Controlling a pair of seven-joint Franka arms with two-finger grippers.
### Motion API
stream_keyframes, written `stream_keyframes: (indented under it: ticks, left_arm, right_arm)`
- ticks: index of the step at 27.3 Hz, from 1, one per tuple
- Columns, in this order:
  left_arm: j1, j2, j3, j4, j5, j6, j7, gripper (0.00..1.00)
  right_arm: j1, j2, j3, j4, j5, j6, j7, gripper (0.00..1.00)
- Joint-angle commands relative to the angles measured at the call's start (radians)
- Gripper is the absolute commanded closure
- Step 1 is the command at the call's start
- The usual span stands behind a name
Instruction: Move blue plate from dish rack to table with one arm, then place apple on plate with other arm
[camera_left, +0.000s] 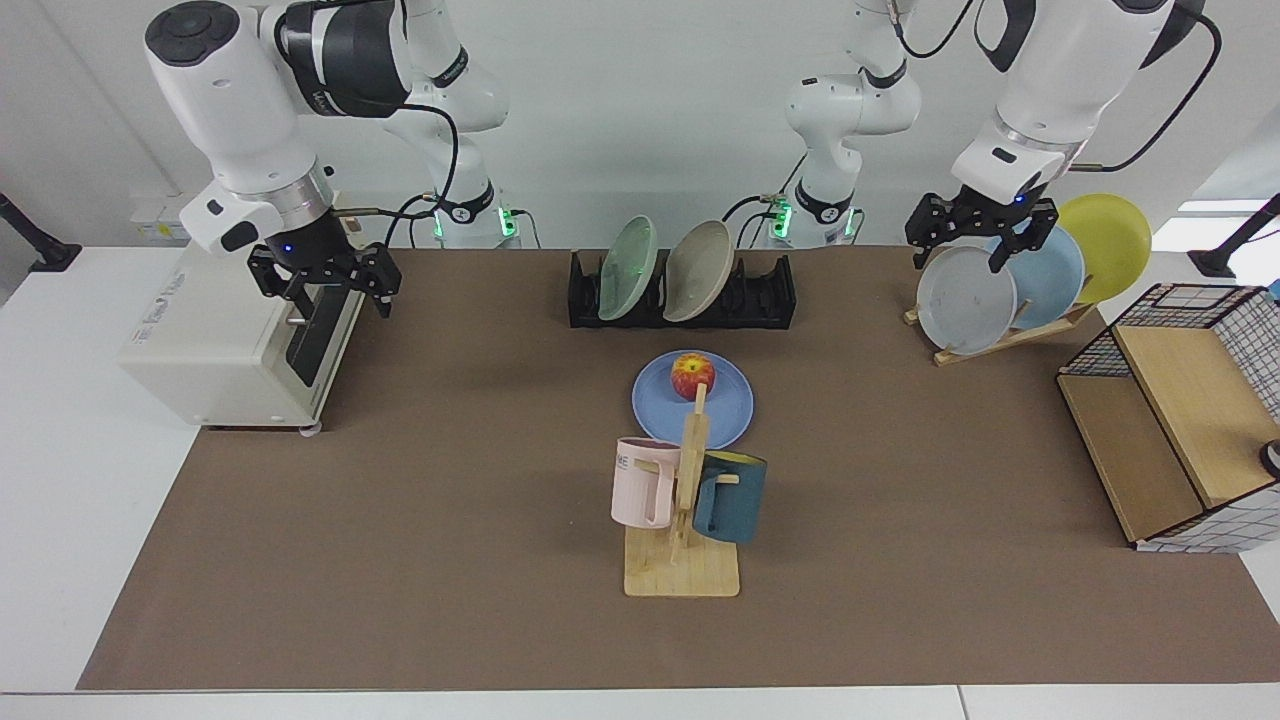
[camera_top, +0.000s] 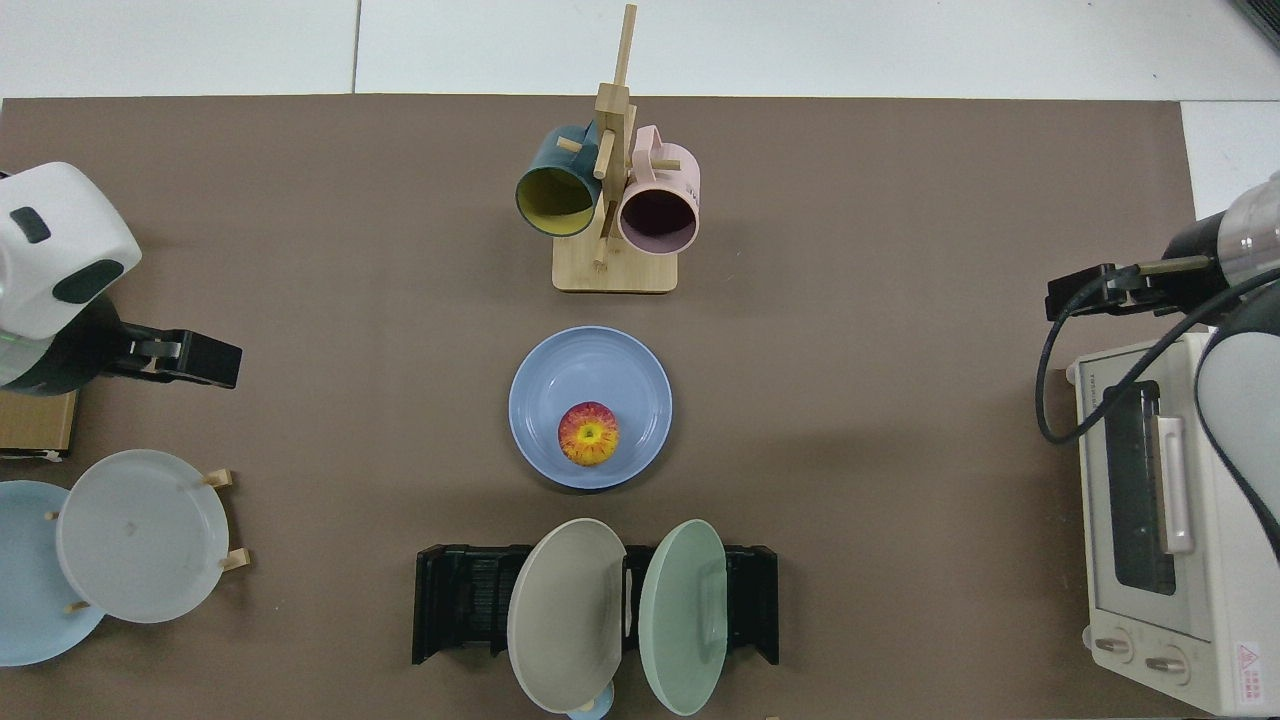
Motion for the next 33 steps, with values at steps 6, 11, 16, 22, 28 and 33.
stream_keyframes:
  ticks: [6, 11, 16, 22, 28, 33]
  left_arm:
    - [0.003, -0.009, -0.003, 0.006, 0.013, -0.013, -0.011, 0.00]
    - [0.003, -0.009, -0.003, 0.006, 0.013, -0.013, -0.011, 0.00]
    - [0.003, -0.009, -0.004, 0.007, 0.013, -0.013, -0.011, 0.00]
    - [0.003, -0.009, -0.003, 0.006, 0.013, -0.013, -0.011, 0.00]
    - [0.003, -0.009, -0.004, 0.007, 0.013, -0.013, -0.011, 0.00]
    - [0.003, -0.009, -0.003, 0.006, 0.013, -0.013, -0.011, 0.00]
  right_arm:
    - [-0.011, -0.029, 0.012, -0.022, 0.021, -0.021, 0.022, 0.00]
    - [-0.009, -0.073, 0.012, -0.063, 0.021, -0.032, 0.021, 0.00]
    - [-0.011, -0.106, 0.012, -0.115, 0.021, 0.009, 0.018, 0.00]
    - [-0.029, -0.118, 0.012, -0.138, 0.021, 0.026, -0.007, 0.00]
    - [-0.049, -0.110, 0.024, -0.134, 0.016, 0.043, -0.013, 0.00]
    - [-0.055, -0.113, 0.033, -0.137, 0.018, 0.055, -0.007, 0.00]
